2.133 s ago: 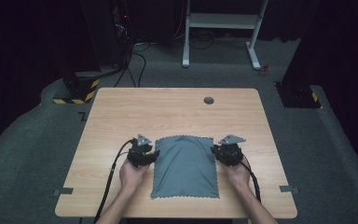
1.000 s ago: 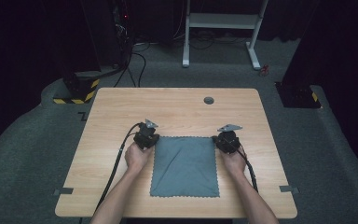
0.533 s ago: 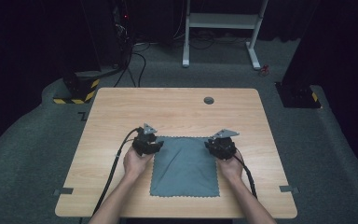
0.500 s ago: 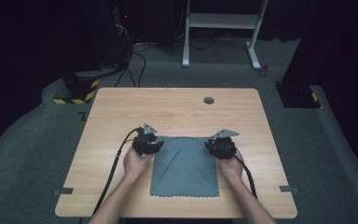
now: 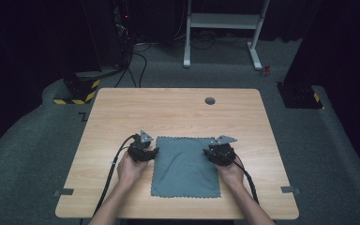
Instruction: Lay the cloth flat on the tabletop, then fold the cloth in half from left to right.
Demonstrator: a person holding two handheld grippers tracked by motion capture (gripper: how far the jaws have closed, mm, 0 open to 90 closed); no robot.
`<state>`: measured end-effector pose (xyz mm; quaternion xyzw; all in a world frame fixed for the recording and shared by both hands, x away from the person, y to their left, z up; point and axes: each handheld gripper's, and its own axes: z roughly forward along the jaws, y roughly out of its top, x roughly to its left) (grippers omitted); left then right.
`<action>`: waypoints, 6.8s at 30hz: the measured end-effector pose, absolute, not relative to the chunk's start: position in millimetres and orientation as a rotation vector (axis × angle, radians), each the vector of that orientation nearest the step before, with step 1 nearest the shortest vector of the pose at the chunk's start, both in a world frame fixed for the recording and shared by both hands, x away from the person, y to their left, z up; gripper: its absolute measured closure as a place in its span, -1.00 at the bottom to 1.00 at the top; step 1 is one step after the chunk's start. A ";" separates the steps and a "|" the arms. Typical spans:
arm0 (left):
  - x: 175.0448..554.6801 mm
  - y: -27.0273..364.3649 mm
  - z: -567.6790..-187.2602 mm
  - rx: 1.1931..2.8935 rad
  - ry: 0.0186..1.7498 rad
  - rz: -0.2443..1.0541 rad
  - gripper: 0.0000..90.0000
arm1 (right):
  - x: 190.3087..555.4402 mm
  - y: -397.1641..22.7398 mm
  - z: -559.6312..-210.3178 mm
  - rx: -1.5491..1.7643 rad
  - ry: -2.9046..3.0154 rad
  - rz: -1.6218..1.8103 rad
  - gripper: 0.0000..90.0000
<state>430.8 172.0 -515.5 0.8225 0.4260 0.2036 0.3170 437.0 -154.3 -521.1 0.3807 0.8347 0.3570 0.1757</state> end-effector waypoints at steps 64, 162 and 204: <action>425.9 177.8 -504.0 2.034 1.151 0.328 -0.10 | 338.1 -52.2 -513.5 0.658 2.609 1.209 0.44; 493.0 138.2 -487.0 2.094 1.054 0.340 1.00 | 293.9 -48.9 -501.7 0.592 2.575 1.308 1.00; 507.9 30.5 -490.5 2.139 0.875 0.198 1.00 | 270.8 -156.8 -511.2 0.882 2.426 1.190 1.00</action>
